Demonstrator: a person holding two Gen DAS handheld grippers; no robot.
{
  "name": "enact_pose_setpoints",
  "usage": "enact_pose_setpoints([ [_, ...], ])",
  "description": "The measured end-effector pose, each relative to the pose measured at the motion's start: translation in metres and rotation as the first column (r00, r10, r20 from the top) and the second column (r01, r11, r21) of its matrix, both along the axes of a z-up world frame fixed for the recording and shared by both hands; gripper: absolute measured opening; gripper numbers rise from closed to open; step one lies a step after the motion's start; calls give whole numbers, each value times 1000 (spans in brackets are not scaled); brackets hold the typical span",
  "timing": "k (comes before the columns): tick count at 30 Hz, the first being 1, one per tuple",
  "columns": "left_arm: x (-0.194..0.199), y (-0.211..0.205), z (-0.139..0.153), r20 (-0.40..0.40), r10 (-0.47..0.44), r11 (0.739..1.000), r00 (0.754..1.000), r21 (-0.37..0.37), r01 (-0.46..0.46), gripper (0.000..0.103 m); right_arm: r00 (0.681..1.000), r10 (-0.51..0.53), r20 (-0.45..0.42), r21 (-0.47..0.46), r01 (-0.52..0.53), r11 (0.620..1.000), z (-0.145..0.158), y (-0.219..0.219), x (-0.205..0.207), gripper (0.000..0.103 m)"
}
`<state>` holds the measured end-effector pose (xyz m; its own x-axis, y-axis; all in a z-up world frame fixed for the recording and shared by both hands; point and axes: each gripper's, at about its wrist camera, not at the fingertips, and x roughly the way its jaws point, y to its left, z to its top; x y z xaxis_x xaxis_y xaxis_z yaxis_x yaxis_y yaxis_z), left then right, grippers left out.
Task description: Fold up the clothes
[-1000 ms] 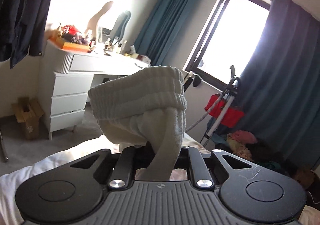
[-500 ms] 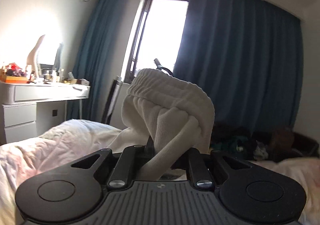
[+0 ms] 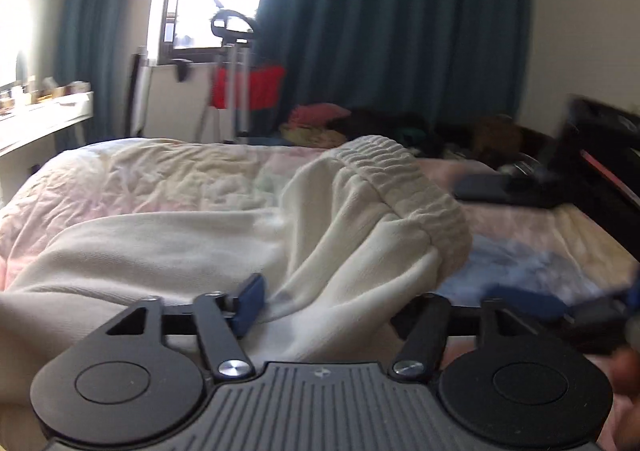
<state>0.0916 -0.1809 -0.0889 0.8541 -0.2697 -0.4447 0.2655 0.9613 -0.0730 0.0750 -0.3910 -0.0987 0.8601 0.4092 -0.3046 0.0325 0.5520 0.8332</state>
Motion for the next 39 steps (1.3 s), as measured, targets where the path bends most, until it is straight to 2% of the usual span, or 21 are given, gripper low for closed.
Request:
enact_pose_setpoints([
  [2,-10,15,0,3,-22,1000,1000,3,22,98,999,47,1,10,-47,999,-1,11,5,83],
  [7,-28,56,12,-40,-24,1000,999,3,24,99,994,83,-77,58,-79,995,-22,28,11,83],
  [10,-39,88,30,-13,45,999,999,-10,-45,99,992,73,-100,80,-65,995,-36,32,13,83],
  [13,-46,128,47,41,184,981,982,-70,-181,102,996,11,-89,-25,-13,1000,-40,36,22,76],
  [15,-43,159,52,47,265,958,963,-126,-257,102,995,-11,-96,-55,6,998,-42,36,27,72],
  [16,-41,173,54,33,302,942,953,-162,-293,102,995,-23,-100,-61,17,998,-43,37,27,65],
  [19,-36,216,51,-66,365,874,929,-319,-366,103,994,-56,-92,-145,42,989,-36,42,23,49],
  [20,-36,228,49,-110,369,847,923,-370,-383,103,996,-61,-68,-197,46,979,-29,46,20,44],
  [23,-33,256,40,-238,332,773,913,-486,-408,102,998,-65,5,-266,64,962,-6,52,12,39],
  [26,-35,267,28,-310,292,734,905,-534,-420,101,991,-112,69,-231,125,965,16,42,0,38],
  [27,-35,270,24,-330,279,723,902,-546,-423,100,990,-130,63,-220,141,965,16,37,-1,38],
  [28,-36,273,20,-350,265,711,899,-558,-427,100,988,-146,49,-205,153,967,14,31,-1,38],
  [30,-34,275,13,-382,237,698,894,-573,-430,100,987,-151,-56,-130,143,981,-10,16,3,40],
  [33,-23,271,3,-419,207,722,884,-545,-427,100,966,-141,-216,-38,137,990,-47,2,7,51],
  [34,-17,269,-3,-437,201,733,877,-527,-431,100,958,-137,-252,-19,136,990,-56,0,8,65],
  [35,-14,270,-9,-459,189,725,868,-531,-439,100,950,-134,-282,-4,138,990,-63,-2,8,80],
  [36,-13,272,-16,-484,172,699,858,-554,-452,100,948,-138,-286,1,144,990,-64,-2,8,85],
  [39,-10,279,-39,-555,100,622,826,-613,-487,101,952,-61,-299,15,69,998,-66,6,12,85],
])
